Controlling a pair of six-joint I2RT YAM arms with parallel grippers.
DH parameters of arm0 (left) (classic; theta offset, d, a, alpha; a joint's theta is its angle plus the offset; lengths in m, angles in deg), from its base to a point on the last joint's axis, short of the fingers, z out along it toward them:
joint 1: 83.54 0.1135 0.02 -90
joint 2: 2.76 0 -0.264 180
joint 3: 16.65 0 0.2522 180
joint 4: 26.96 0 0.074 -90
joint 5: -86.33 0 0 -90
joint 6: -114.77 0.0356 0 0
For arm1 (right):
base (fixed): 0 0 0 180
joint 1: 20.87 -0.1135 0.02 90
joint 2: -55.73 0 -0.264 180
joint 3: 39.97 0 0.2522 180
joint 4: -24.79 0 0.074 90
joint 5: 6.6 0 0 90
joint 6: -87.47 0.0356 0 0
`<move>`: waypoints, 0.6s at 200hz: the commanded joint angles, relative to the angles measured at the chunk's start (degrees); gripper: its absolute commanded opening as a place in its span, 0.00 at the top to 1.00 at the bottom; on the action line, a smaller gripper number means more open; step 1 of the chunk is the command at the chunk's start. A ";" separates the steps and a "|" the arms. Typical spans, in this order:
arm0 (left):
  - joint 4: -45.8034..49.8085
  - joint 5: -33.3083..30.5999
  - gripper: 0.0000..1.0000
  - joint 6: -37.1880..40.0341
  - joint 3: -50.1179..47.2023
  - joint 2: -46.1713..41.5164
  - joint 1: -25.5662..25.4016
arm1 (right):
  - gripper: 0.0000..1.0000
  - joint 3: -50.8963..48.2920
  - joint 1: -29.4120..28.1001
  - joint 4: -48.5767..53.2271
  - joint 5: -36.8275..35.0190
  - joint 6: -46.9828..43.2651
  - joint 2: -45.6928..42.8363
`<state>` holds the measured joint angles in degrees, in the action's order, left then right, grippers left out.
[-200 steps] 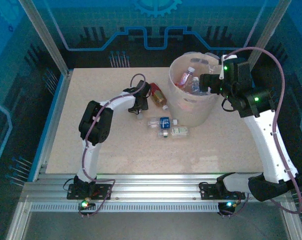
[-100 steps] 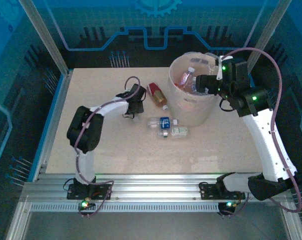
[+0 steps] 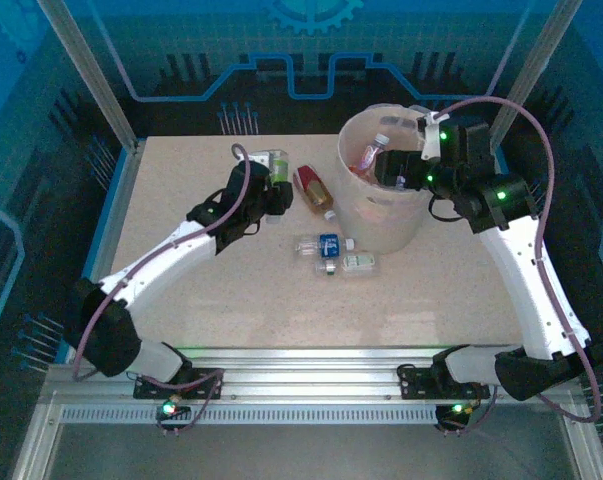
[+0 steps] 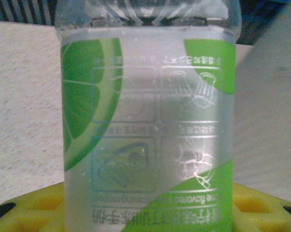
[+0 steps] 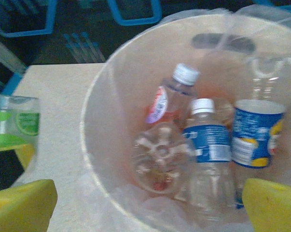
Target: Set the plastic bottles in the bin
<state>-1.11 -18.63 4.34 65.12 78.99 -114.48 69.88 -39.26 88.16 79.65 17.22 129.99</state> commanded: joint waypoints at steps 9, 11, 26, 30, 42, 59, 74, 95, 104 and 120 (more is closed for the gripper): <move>-9.20 7.04 0.62 4.83 -3.95 -5.22 -2.93 | 0.00 -1.20 -0.77 -6.18 14.18 2.69 0.52; -9.77 7.33 0.62 4.99 -4.25 -5.49 -3.17 | 0.00 -1.31 -0.72 -6.49 15.01 2.85 0.69; -13.32 10.29 0.62 5.55 -6.07 -7.20 -4.28 | 0.00 -1.85 -0.92 -9.06 20.17 3.82 1.51; -14.17 11.09 0.62 5.59 -6.50 -7.57 -4.50 | 0.00 -1.87 -0.98 -9.60 21.18 4.14 1.78; -16.11 12.97 0.62 5.54 -7.41 -8.37 -5.21 | 0.00 -2.04 -1.35 -10.98 23.53 4.79 2.53; -17.68 14.64 0.62 5.86 -8.04 -9.04 -6.13 | 0.00 -2.01 -2.43 -12.57 25.68 5.53 3.80; -18.49 15.70 0.62 6.50 -8.20 -9.11 -7.12 | 0.00 -1.58 -3.75 -12.87 25.90 5.60 5.14; -19.68 16.95 0.62 7.32 -8.23 -9.16 -8.23 | 0.00 -0.46 -5.58 -12.48 25.10 5.39 7.05; -20.23 17.43 0.61 7.63 -8.24 -9.10 -8.68 | 0.00 0.13 -6.55 -12.02 24.42 5.30 7.88; -21.01 18.43 0.61 8.19 -8.24 -9.15 -9.36 | 0.00 1.19 -7.85 -11.21 22.90 5.18 9.25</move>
<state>-17.83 -3.51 10.20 57.69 71.41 -122.77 68.39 -44.99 77.21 102.54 21.94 137.40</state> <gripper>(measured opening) 0.536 0.996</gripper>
